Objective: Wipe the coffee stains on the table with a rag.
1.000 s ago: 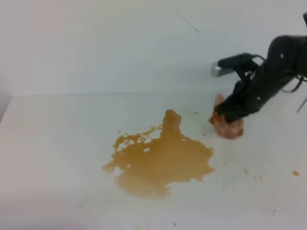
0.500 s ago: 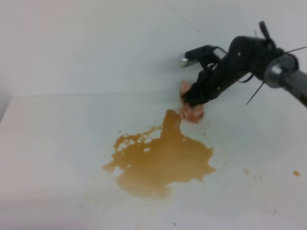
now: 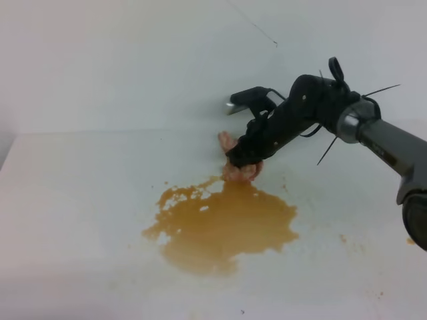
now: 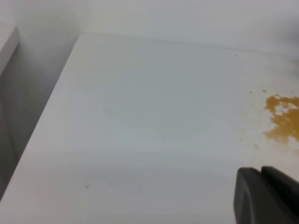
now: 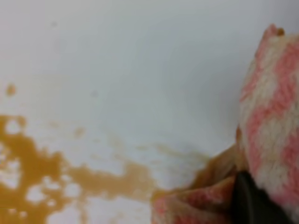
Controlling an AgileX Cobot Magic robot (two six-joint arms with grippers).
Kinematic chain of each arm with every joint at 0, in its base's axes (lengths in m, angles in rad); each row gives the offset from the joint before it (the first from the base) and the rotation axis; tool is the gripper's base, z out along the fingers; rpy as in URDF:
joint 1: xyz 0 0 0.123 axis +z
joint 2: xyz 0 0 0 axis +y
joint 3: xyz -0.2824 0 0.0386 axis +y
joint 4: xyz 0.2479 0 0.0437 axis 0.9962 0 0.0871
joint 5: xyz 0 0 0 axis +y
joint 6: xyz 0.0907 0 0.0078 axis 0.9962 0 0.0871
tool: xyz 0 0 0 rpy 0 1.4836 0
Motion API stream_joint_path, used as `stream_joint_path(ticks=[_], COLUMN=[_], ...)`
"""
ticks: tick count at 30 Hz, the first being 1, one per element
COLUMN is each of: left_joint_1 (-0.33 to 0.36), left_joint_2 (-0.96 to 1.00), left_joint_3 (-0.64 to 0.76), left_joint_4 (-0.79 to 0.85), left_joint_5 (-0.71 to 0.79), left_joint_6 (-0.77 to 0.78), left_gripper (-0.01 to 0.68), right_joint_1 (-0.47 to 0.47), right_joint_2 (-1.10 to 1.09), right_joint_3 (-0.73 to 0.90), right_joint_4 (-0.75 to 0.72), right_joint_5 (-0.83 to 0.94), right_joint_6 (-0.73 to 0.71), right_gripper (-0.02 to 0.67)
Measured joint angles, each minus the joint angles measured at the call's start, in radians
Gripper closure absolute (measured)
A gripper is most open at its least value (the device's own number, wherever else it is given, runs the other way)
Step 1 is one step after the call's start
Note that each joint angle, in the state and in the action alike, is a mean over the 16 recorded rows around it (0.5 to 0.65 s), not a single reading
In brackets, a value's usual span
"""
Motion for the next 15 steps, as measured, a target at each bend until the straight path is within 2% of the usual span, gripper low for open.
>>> stream_joint_path(ticks=[15], left_joint_1=[0.0], left_joint_2=[0.0], left_joint_3=[0.027], left_joint_4=[-0.001], left_joint_5=[-0.001], left_joint_6=[0.0], left_gripper=[0.675], right_joint_1=[0.114], right_joint_2=[-0.001], right_joint_3=[-0.003], right_joint_4=[0.03], right_joint_5=[0.131], right_joint_6=[-0.021], right_gripper=[0.605])
